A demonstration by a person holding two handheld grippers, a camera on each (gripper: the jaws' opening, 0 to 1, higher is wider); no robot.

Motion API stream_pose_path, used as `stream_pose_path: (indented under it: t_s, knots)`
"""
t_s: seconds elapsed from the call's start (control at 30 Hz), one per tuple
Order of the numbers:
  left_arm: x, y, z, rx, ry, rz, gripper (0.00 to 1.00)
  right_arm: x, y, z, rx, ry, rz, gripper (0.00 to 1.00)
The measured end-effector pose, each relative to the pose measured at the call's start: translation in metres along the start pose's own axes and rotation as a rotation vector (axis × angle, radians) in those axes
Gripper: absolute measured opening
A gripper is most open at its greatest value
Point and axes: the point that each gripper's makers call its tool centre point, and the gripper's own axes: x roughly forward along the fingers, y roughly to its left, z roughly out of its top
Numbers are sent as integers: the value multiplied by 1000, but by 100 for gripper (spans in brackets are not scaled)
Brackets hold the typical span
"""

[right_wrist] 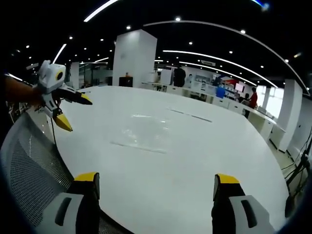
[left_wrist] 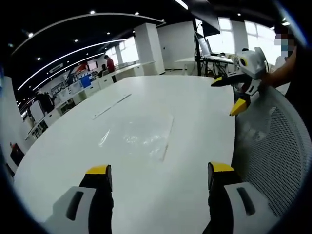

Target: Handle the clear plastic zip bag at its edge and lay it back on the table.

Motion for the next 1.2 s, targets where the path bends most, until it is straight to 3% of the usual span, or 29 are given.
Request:
stream_pose_path:
  t_s: [1.2]
  knots:
    - [32, -8, -1, 59, 54, -56, 63, 1, 3, -1, 4, 9, 22, 96]
